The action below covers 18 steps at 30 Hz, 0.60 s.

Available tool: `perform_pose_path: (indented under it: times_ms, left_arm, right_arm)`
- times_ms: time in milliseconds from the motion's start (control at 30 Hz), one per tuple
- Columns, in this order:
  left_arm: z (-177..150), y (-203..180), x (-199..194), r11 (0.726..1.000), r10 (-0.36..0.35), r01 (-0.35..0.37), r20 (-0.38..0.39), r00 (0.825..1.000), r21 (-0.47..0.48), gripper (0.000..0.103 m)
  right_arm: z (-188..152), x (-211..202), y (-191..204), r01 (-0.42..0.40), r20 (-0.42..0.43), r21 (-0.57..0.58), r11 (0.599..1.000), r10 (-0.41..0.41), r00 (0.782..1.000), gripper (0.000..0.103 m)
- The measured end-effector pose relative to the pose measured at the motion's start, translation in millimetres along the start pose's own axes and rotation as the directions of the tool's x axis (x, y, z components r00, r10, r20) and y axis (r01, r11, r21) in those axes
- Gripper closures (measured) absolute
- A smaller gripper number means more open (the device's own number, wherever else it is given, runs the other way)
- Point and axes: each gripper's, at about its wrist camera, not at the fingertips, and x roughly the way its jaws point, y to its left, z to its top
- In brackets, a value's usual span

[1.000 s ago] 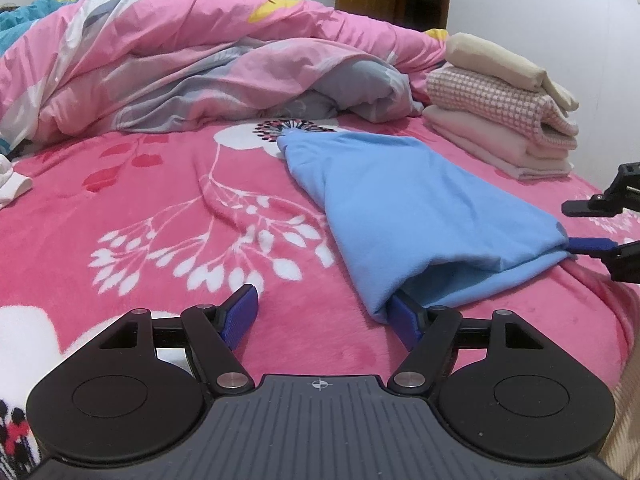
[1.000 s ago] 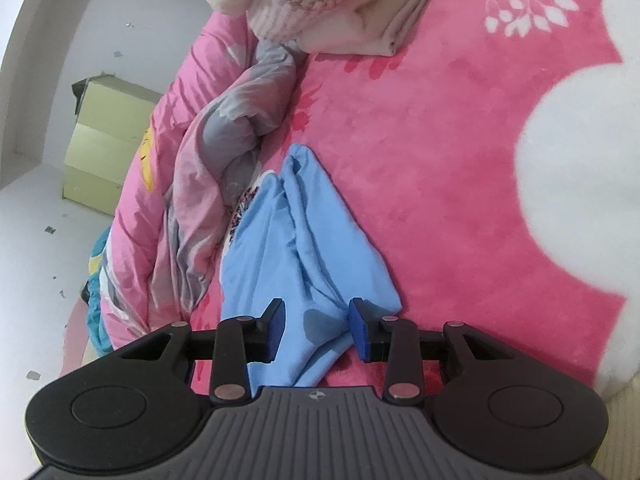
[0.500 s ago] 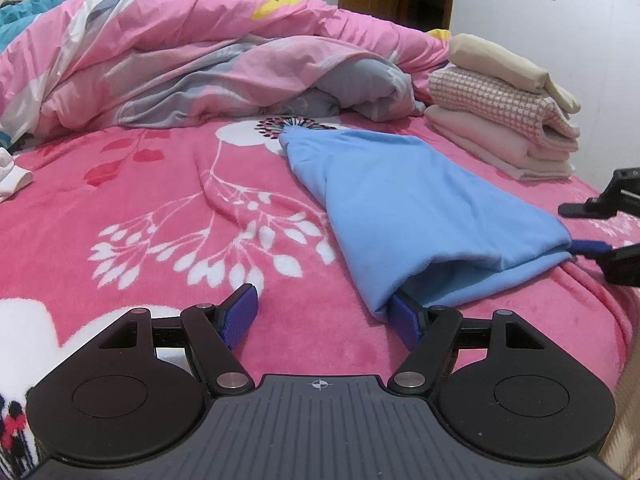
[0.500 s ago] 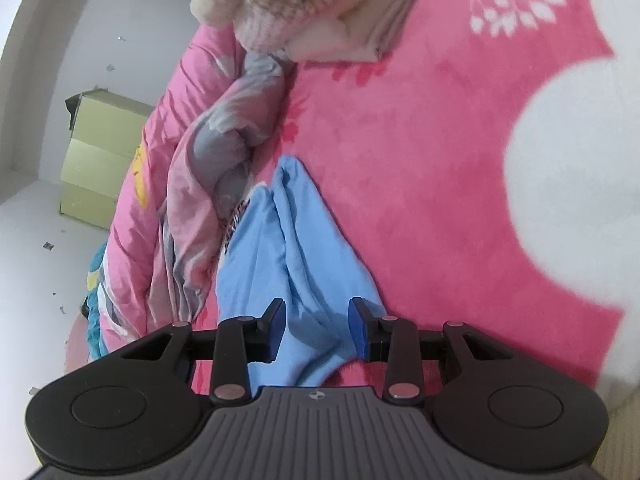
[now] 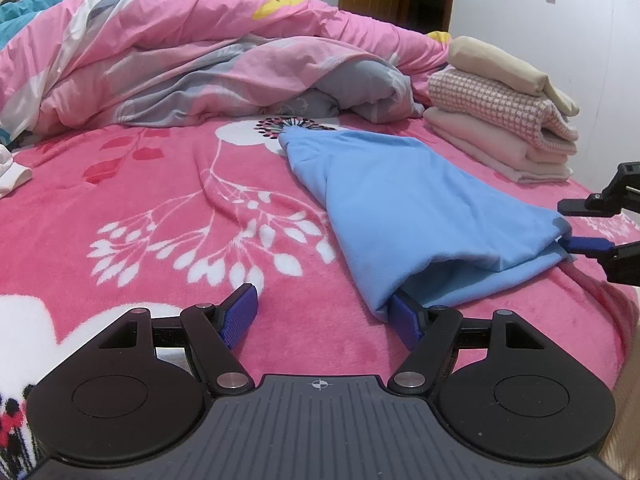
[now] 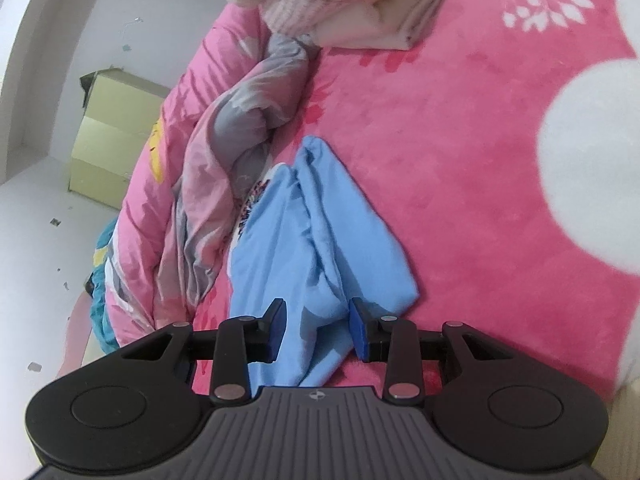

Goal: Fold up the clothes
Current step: 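Hold the shirt end with the left gripper while the right gripper pulls the opposite end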

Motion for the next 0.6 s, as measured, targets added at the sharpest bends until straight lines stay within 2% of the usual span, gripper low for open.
perform_pose_path:
  times_ms: [300,467,600]
  left_arm:
    - [0,0,1,1.0,0.005,-0.005,-0.002,1.0,0.01,0.031]
    - [0,-2,1,1.0,0.014,-0.014,-0.002,1.0,0.021,0.031]
    - [1,-3,0,0.999,0.021,-0.021,-0.005,1.0,0.027,0.03]
  right_arm:
    - [0,7,-11,0.003,-0.004,0.032,0.999,-0.002,1.0,0.074]
    - [-1,6,-11,-0.026,0.006,0.014,1.0,0.026,1.0,0.093]
    - [-3,5,-8,-0.036,0.017,-0.022,0.999,0.036,0.999,0.095]
